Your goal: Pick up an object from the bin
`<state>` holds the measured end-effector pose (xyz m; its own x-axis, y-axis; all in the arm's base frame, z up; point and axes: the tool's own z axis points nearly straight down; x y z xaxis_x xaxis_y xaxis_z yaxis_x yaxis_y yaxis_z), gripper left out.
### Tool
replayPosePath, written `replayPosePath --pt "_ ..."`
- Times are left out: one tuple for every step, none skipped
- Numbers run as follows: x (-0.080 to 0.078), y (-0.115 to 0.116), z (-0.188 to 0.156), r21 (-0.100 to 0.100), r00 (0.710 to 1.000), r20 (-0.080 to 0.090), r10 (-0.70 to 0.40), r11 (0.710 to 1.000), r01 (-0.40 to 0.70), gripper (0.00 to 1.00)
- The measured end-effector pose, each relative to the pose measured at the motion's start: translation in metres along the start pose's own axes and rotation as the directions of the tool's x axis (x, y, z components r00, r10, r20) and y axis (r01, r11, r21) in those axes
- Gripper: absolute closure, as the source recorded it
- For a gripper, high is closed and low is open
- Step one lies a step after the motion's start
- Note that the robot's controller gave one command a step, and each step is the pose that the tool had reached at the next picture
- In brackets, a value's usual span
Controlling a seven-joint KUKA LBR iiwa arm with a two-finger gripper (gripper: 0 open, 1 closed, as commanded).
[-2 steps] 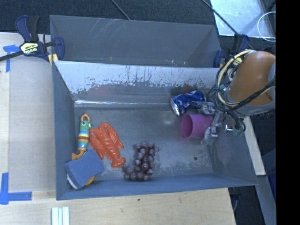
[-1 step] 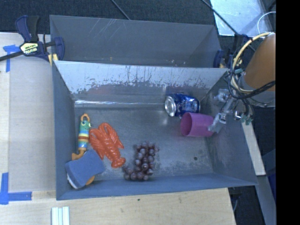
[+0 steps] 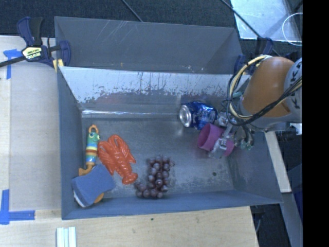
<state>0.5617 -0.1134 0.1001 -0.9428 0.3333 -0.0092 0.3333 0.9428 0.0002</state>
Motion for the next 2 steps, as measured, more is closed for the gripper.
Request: replayPosePath --pt "-0.008 -0.011 0.030 -0.005 0.967 0.015 0.255 0.967 -0.255 0.00" --pt "-0.001 0.010 0.028 0.001 0.970 0.008 -0.243 0.970 0.243 1.00"
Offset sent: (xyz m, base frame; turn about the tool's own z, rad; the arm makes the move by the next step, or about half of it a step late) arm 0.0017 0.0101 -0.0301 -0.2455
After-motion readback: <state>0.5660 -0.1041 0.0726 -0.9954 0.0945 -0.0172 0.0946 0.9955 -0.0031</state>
